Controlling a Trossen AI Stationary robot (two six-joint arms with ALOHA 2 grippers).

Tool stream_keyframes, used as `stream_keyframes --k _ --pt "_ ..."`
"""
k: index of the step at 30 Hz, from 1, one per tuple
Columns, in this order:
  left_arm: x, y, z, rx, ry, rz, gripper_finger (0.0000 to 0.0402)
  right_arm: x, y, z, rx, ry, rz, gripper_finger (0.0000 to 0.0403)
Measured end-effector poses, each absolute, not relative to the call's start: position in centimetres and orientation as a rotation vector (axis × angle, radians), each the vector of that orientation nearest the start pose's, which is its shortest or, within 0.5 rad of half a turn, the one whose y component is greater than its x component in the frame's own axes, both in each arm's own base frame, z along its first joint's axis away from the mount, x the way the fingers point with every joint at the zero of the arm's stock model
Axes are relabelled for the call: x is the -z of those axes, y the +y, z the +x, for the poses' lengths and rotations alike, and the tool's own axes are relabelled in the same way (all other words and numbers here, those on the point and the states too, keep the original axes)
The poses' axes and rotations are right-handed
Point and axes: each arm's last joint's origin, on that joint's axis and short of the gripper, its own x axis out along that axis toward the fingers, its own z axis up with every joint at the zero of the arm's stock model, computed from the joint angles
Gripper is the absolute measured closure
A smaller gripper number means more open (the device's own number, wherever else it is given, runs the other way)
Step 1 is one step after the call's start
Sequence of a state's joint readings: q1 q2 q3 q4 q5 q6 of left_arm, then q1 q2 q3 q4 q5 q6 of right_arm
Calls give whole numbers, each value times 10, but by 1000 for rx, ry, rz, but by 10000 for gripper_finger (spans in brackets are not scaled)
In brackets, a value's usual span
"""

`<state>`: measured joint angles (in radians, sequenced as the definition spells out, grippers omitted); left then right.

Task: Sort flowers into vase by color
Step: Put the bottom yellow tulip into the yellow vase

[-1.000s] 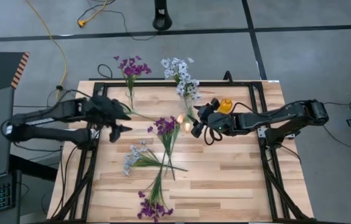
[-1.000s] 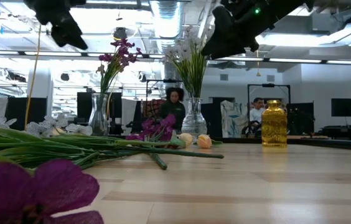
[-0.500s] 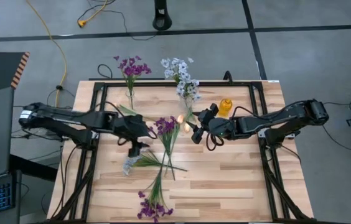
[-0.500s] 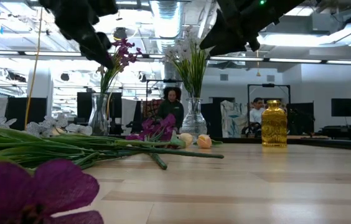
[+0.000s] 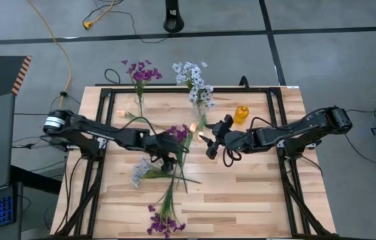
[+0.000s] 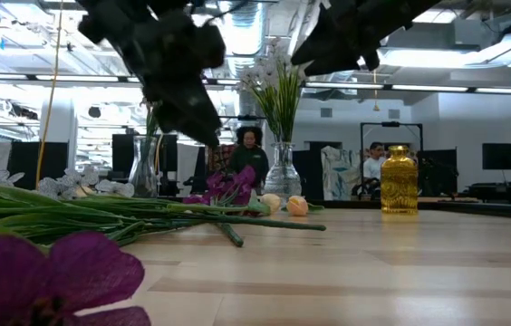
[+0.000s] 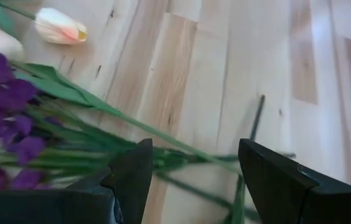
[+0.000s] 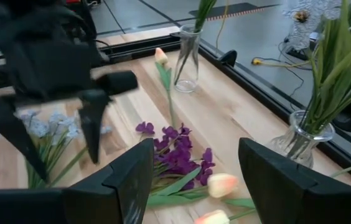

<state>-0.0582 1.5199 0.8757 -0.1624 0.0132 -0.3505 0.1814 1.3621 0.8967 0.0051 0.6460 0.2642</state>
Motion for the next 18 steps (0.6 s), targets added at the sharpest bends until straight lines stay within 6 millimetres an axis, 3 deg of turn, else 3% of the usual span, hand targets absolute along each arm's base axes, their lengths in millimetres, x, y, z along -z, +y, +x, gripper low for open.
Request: stream_keyframes --k 10,18 --pt "-152 -17 330 -163 820 -292 178 -265 44 290 479 362 62 142" --pt "-138 -16 337 -196 808 -275 178 -265 44 290 480 362 61 142"
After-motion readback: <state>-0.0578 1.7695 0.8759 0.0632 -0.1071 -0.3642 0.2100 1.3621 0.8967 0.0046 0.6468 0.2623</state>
